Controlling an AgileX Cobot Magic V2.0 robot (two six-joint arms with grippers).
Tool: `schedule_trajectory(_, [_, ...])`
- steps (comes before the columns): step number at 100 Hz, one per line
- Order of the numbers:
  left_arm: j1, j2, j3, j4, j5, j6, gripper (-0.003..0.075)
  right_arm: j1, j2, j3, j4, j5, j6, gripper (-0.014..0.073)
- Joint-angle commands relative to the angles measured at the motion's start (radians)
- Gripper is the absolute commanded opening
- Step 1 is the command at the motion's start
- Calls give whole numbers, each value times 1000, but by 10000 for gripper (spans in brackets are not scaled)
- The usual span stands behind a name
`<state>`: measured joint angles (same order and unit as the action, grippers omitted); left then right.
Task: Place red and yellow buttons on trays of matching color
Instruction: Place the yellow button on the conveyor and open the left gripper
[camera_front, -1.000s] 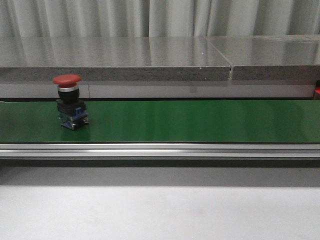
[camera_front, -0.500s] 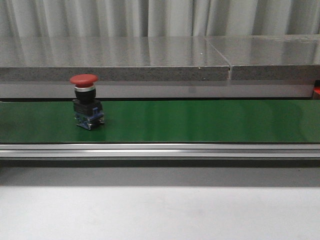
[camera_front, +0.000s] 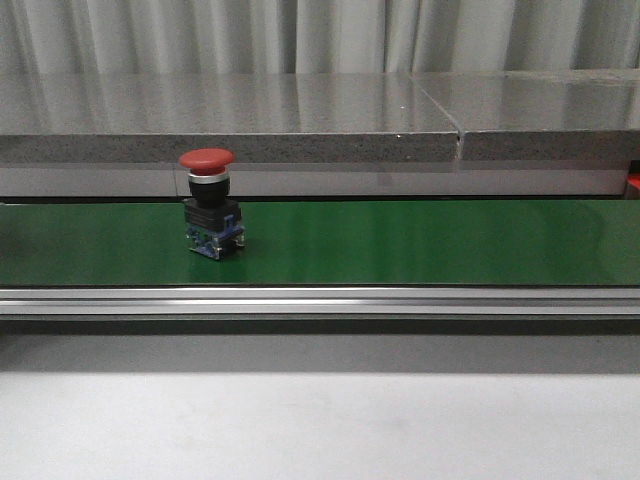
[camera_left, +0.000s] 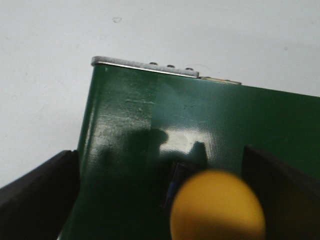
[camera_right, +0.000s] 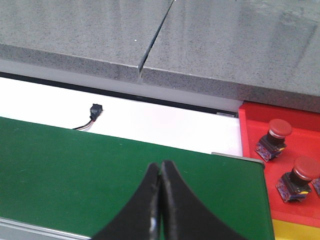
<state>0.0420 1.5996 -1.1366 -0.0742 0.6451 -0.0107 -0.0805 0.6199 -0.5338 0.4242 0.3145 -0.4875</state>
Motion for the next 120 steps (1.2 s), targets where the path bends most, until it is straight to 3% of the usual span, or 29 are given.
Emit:
schedule_trajectory(1, [-24, -34, -38, -6, -69, 11, 683, 1, -2, -28, 13, -70, -11, -68])
schedule_trajectory(31, [-73, -102, -85, -2, -108, 27, 652, 1, -2, -28, 13, -70, -11, -68])
schedule_trajectory(63, [-132, -363, -50, -2, -117, 27, 652, 1, -2, -28, 13, -70, -11, -68])
schedule_trajectory(96, [-279, -731, 198, -2, -188, 27, 652, 1, -2, -28, 13, -70, -11, -68])
schedule_trajectory(120, [-298, -996, 419, 0, -197, 27, 652, 1, -2, -28, 13, -70, -11, -68])
